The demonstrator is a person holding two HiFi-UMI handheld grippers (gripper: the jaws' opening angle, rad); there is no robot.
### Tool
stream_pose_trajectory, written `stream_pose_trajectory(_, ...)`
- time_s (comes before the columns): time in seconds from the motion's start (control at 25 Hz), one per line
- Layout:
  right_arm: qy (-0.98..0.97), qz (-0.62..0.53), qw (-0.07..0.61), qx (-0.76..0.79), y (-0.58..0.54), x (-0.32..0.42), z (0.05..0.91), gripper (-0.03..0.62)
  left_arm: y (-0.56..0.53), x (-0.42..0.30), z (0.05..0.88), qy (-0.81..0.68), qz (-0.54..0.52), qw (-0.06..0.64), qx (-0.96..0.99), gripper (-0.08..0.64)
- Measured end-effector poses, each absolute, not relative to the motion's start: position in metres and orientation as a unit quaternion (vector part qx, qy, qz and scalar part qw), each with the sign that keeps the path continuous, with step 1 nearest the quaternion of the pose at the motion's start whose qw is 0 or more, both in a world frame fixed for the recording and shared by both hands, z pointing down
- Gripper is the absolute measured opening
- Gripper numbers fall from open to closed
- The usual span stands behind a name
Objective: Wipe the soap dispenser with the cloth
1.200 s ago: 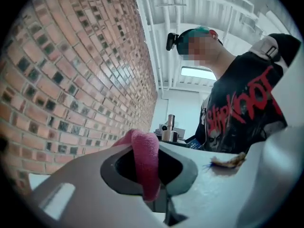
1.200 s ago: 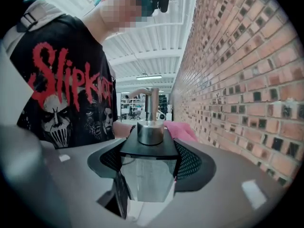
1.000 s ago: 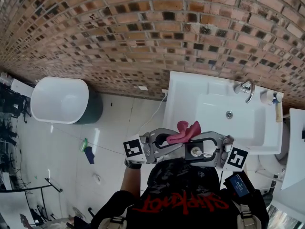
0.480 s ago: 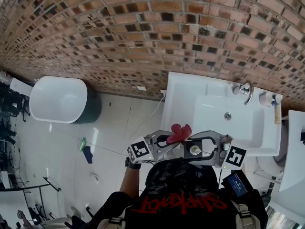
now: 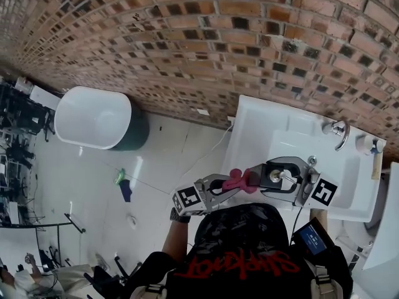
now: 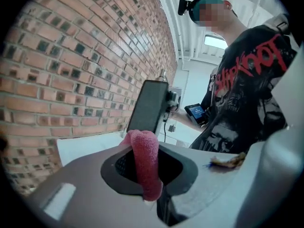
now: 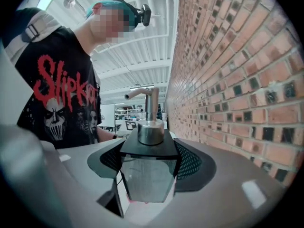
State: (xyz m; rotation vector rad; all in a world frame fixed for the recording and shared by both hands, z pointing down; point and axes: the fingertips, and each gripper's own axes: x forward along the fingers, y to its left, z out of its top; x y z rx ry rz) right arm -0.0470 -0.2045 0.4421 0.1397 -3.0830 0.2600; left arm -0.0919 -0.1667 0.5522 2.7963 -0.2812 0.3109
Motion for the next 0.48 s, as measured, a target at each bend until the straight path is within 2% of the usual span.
stream_pose_trajectory(0.16,-0.991,0.081,0.048,0.093,-0.267,-0.035,0.486,0.304,-0.182,-0.095,0.553,-0.155,0.093,0.175,0.968,0.049)
stream_pose_trajectory(0.48,-0.961,0.054,0.179,0.204,-0.405,-0.026,0.640,0.304,-0.228,-0.132,0.570,-0.376,0.095,0.183,0.903,0.048)
